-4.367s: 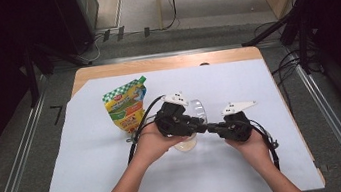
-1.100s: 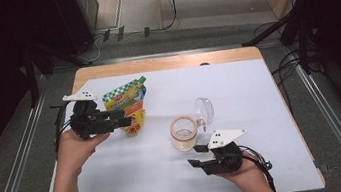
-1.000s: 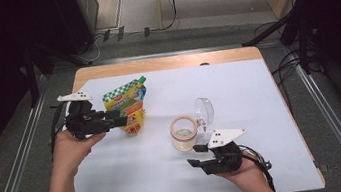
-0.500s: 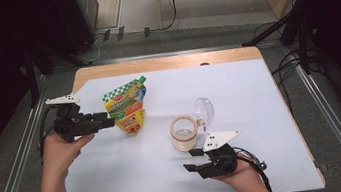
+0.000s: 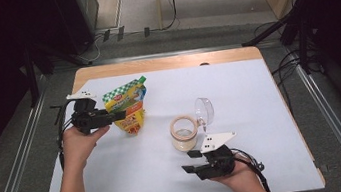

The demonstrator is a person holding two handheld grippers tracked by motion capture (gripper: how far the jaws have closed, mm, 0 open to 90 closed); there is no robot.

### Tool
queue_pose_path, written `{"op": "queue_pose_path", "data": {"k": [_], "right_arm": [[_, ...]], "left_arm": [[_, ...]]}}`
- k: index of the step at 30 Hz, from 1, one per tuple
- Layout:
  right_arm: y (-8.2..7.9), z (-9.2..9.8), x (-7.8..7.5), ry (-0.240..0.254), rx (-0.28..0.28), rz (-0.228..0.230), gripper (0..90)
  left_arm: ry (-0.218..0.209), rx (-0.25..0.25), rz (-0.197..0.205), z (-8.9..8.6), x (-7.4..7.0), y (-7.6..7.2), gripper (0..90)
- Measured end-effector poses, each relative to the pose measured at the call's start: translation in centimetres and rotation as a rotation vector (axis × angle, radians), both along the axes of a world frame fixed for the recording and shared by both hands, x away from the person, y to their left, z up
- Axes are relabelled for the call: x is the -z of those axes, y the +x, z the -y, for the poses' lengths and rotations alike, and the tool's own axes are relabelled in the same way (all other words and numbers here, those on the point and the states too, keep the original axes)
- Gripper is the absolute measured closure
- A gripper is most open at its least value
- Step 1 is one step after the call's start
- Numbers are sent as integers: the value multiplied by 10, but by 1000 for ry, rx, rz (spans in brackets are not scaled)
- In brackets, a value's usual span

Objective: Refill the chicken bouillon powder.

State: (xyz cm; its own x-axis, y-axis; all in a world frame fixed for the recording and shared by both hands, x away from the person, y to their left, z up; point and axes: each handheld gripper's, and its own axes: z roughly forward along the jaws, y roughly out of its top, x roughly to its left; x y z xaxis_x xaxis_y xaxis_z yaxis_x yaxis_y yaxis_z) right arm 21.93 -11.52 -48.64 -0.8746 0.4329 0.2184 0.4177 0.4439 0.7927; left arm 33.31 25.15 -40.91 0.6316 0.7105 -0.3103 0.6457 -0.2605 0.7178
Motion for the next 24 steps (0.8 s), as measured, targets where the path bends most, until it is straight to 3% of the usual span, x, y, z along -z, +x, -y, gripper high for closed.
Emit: {"op": "queue_pose_path", "data": {"k": [6, 9, 13, 15, 21, 24], "right_arm": [[-2, -4, 1, 3, 1, 7, 492], [-4, -10, 2, 11, -12, 16, 490], [-7, -18, 4, 6, -45, 25, 492], [-9, -23, 5, 11, -59, 20, 493], [-13, -30, 6, -1, -85, 37, 502], [-14, -34, 5, -7, -87, 34, 510]], "left_arm": [[-29, -7, 20, 5, 4, 2, 765], [-19, -19, 36, 5, 4, 2, 836], [-27, -25, 26, 4, 4, 2, 882], [-52, -28, -7, 3, 4, 3, 898], [-50, -23, -11, 2, -3, 0, 900], [-69, -7, -28, 2, -10, -3, 900]]}}
